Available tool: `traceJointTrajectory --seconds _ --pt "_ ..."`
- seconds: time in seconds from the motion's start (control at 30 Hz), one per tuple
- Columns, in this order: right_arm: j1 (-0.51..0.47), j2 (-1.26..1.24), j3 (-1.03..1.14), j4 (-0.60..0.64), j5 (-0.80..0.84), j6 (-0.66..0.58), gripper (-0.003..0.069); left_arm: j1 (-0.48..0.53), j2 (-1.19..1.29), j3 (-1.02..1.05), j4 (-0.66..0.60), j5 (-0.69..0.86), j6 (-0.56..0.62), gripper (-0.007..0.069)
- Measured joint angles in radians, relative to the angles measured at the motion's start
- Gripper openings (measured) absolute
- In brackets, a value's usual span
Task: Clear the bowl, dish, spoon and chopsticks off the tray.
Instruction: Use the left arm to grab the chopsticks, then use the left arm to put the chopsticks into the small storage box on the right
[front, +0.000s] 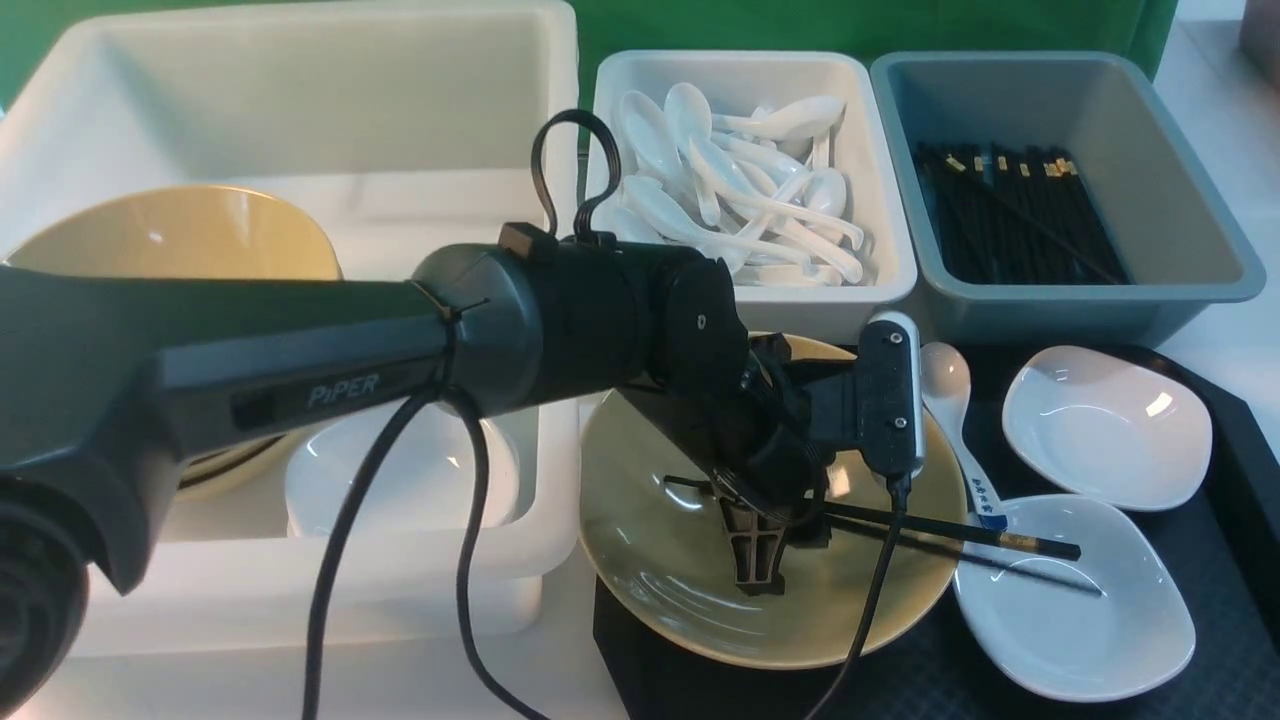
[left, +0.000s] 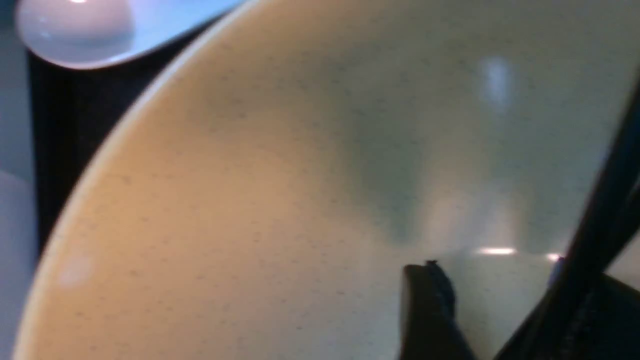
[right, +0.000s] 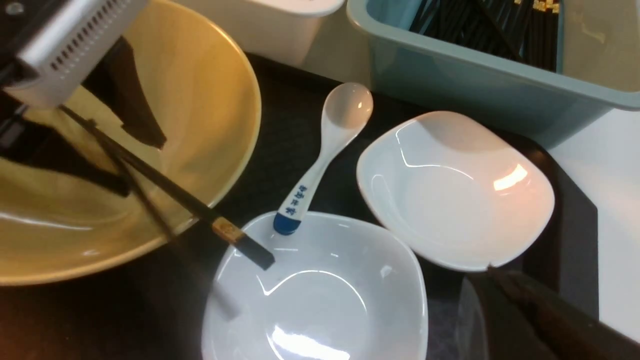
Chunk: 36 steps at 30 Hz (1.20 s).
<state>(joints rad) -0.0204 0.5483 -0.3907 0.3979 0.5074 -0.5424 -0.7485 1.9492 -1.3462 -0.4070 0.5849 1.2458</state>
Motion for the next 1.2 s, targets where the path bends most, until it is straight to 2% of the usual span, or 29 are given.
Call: traceJointTrajectory --seconds 0.03,0.07,0.1,0.13,0.23,0.47,0.8,1.0,1.2 --pt "0.000 0.000 0.000 0.000 0.000 0.000 0.0034 0.000 0.000 0.000 0.000 -0.004 0.000 0.0168" --pt "0.000 0.000 0.000 0.000 0.000 0.000 0.0034 0.000 0.000 0.000 0.000 -0.004 0.000 0.0159" --pt "0.000 0.000 0.000 0.000 -0.001 0.000 0.0034 0.000 0.000 0.000 0.000 -0.001 0.000 0.0086" --pt "0.000 0.000 0.000 0.000 -0.001 0.000 0.0034 0.000 0.000 -0.001 0.000 0.006 0.001 0.0048" --pt "0.000 0.000 0.000 0.000 -0.001 0.000 0.0034 0.000 -0.003 -0.003 -0.001 0.031 -0.009 0.0017" --pt "0.000 0.000 0.000 0.000 -0.001 0.000 0.0034 0.000 -0.055 -0.053 -0.001 0.093 -0.152 0.0015" --pt "0.000 0.000 0.000 0.000 -0.001 0.000 0.0034 0.000 -0.071 -0.232 0.007 0.217 -0.249 0.0015" --pt "0.000 0.000 0.000 0.000 0.002 0.000 0.0034 0.000 -0.049 -0.333 -0.003 0.166 -0.286 0.0015" --pt "0.000 0.000 0.000 0.000 0.006 0.000 0.0034 0.000 0.140 -0.638 -0.118 0.078 -0.293 0.0014"
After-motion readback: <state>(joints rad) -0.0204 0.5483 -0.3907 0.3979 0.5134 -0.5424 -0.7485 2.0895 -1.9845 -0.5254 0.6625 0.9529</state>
